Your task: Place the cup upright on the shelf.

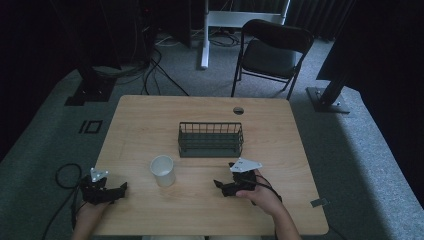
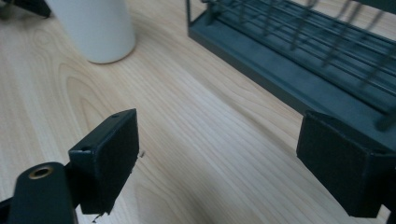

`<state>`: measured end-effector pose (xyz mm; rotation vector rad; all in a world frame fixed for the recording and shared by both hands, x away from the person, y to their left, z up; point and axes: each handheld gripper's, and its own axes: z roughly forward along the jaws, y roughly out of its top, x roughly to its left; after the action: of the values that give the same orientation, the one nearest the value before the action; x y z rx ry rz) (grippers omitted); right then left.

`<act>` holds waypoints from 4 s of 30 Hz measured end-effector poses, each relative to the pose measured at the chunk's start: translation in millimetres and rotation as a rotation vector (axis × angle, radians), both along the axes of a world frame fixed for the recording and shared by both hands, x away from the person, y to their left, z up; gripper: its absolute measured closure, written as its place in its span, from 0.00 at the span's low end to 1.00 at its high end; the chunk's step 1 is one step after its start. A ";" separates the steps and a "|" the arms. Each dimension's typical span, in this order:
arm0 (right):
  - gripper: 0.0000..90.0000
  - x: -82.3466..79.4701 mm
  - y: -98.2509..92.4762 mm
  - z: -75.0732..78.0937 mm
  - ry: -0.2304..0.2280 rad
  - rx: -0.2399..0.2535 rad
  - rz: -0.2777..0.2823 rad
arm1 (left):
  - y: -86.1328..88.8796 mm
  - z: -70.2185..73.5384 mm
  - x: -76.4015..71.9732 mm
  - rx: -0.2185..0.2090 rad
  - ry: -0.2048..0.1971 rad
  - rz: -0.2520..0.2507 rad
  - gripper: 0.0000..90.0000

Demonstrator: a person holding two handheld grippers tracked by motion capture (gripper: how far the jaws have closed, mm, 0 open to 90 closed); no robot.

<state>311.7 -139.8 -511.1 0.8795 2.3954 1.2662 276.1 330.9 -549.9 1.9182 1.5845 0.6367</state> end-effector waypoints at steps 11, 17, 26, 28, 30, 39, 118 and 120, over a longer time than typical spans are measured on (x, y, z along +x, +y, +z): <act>0.14 0.6 26.1 -2.4 -0.004 0.005 0.059 | 0.0 0.0 0.0 0.000 0.000 0.000 0.01; 0.14 0.6 44.3 -3.1 -0.009 0.025 0.099 | 0.0 0.0 0.0 0.000 0.000 0.000 0.01; 0.14 1.6 69.0 -1.5 -0.017 0.047 0.145 | 0.0 0.0 0.0 0.000 0.000 0.000 0.01; 0.14 2.1 70.5 -0.9 -0.017 0.061 0.147 | 0.0 0.0 0.0 0.000 0.000 0.000 0.01; 0.14 2.6 74.3 -0.4 -0.014 0.077 0.151 | 0.0 0.0 0.0 0.000 0.000 0.000 0.01; 0.14 3.2 96.0 -2.3 -0.024 0.048 0.199 | -0.1 0.0 0.0 -0.001 0.000 0.000 0.01; 0.21 31.4 172.7 56.2 -0.138 0.143 0.281 | 0.0 0.0 -0.1 0.000 0.001 0.000 0.01; 0.21 34.0 169.2 64.3 -0.152 0.152 0.263 | 0.0 0.0 -0.1 0.000 0.001 0.000 0.01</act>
<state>345.7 29.4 -446.8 0.4945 2.3753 1.5679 276.1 330.9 -549.9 1.9185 1.5849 0.6358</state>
